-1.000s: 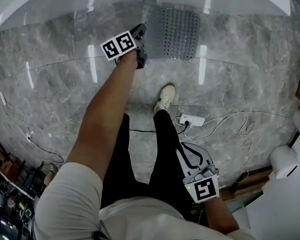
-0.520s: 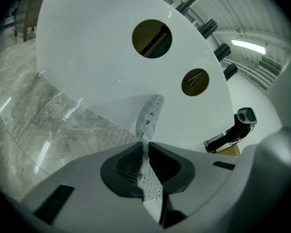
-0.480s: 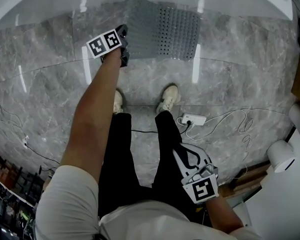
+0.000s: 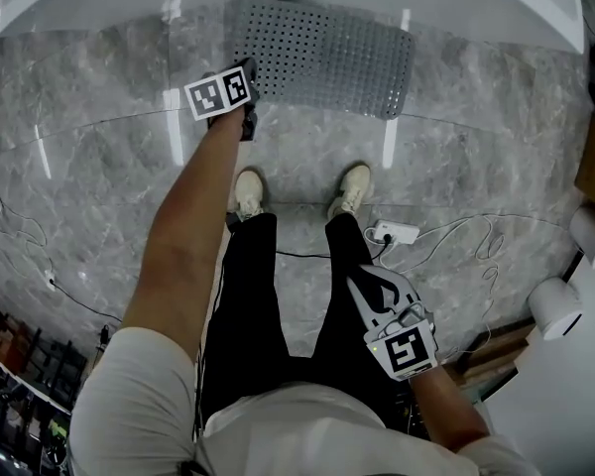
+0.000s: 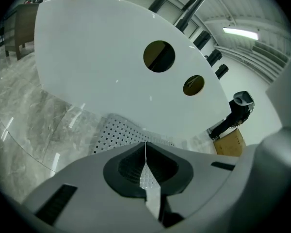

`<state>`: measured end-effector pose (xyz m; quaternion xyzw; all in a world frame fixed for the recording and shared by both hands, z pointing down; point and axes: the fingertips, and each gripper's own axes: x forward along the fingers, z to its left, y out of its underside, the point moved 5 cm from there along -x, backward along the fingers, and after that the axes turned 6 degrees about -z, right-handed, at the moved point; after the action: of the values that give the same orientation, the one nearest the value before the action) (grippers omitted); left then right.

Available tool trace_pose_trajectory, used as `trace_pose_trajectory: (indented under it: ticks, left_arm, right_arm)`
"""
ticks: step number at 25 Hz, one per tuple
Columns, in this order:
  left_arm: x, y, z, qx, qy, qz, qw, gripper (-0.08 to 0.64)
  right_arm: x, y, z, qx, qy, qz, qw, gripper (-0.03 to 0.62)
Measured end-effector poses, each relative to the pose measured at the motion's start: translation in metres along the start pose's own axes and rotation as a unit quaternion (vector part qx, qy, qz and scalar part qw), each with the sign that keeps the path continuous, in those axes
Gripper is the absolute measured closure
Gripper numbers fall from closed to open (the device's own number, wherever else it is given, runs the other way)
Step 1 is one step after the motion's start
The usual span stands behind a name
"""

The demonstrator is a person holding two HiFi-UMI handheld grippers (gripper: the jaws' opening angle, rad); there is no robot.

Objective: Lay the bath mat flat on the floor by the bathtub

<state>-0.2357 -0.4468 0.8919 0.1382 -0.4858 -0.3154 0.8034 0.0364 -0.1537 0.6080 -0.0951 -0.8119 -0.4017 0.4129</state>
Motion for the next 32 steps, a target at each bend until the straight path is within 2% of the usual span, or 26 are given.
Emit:
trace_pose_trajectory:
  ticks: [4,7,11,15,19,24,29,31,32]
  left_arm:
    - [-0.057,-0.007,0.004,0.021,0.022,0.006,0.9995,0.54]
    - [-0.103,-0.013,-0.002,0.039,0.044,0.011,0.9982,0.54]
    - [-0.171,-0.022,-0.015,0.092,0.087,0.027,0.9915,0.54]
    - [-0.24,-0.033,-0.036,0.141,0.144,0.041,0.9787,0.54]
    - [-0.308,-0.029,-0.06,0.173,0.184,0.046,0.9666,0.541]
    - [-0.395,-0.012,-0.113,0.2,0.24,0.034,0.9494,0.541]
    - [-0.486,0.031,-0.176,0.256,0.29,0.03,0.9215,0.541]
    - [-0.521,0.054,-0.199,0.269,0.297,0.026,0.9157,0.541]
    - [-0.537,0.065,-0.21,0.271,0.296,0.022,0.9157,0.541]
  right_arm:
    - [0.011,-0.031,0.032,-0.003,0.007,-0.03,1.0,0.534]
    - [0.014,-0.056,0.059,0.011,0.012,-0.058,0.998,0.542]
    - [0.006,-0.08,0.088,0.041,0.034,-0.098,0.994,0.569]
    - [-0.013,-0.089,0.108,0.066,0.077,-0.126,0.987,0.583]
    - [-0.043,-0.092,0.129,0.1,0.086,-0.151,0.98,0.583]
    - [-0.085,-0.083,0.154,0.08,0.086,-0.163,0.98,0.583]
    - [-0.121,-0.062,0.182,0.039,0.072,-0.182,0.98,0.583]
    - [-0.141,-0.048,0.194,0.023,0.067,-0.19,0.979,0.583]
    - [-0.15,-0.039,0.201,0.015,0.064,-0.192,0.979,0.583]
